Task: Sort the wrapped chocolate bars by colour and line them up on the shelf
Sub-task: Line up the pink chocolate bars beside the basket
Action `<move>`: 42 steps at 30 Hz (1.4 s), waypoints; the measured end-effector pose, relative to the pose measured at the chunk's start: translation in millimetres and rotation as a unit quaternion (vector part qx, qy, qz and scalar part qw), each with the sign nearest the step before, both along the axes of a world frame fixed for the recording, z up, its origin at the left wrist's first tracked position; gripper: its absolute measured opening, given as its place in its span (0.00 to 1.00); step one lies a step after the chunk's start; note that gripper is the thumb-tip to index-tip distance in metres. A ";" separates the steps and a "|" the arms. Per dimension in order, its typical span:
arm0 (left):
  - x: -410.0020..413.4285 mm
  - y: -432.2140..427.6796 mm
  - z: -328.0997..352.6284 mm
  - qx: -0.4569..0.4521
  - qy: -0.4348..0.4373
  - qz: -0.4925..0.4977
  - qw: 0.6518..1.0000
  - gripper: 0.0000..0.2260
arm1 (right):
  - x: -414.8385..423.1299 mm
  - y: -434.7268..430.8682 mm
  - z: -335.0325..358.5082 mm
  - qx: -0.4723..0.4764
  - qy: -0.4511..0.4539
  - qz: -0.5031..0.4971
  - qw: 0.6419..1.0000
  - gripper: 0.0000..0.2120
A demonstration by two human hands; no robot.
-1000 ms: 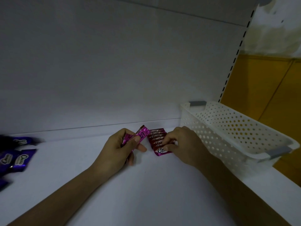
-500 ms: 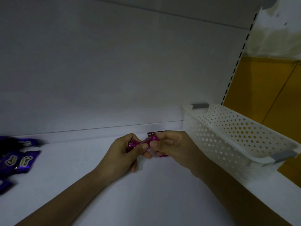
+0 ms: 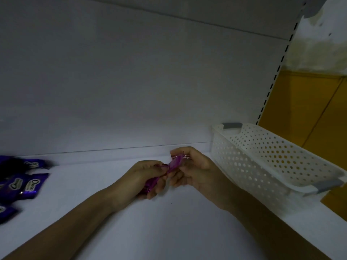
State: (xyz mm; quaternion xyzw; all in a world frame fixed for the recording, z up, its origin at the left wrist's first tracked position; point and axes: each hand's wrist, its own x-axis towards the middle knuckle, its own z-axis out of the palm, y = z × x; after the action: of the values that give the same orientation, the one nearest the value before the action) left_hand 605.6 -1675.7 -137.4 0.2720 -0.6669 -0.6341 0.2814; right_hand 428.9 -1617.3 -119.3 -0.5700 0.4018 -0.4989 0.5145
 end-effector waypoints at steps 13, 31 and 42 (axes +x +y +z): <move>-9.8 1.5 -10.4 -0.028 0.046 0.159 0.986 0.17 | -47.9 0.1 2.3 -0.083 0.462 -0.082 0.879 0.04; -10.6 -1.5 -13.5 -0.080 0.002 0.160 0.984 0.17 | -50.2 -6.1 -9.7 -0.150 0.554 -0.149 0.805 0.05; -10.4 -3.2 -15.6 -0.027 0.038 0.157 0.987 0.16 | -45.4 -3.8 -9.1 -0.146 0.542 -0.142 0.815 0.07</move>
State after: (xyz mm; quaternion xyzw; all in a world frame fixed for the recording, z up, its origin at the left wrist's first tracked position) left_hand 595.2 -1678.9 -153.0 0.3416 -0.6217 -0.5737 0.4094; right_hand 383.6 -1621.0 -128.4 -0.7535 0.6143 -0.2295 0.0474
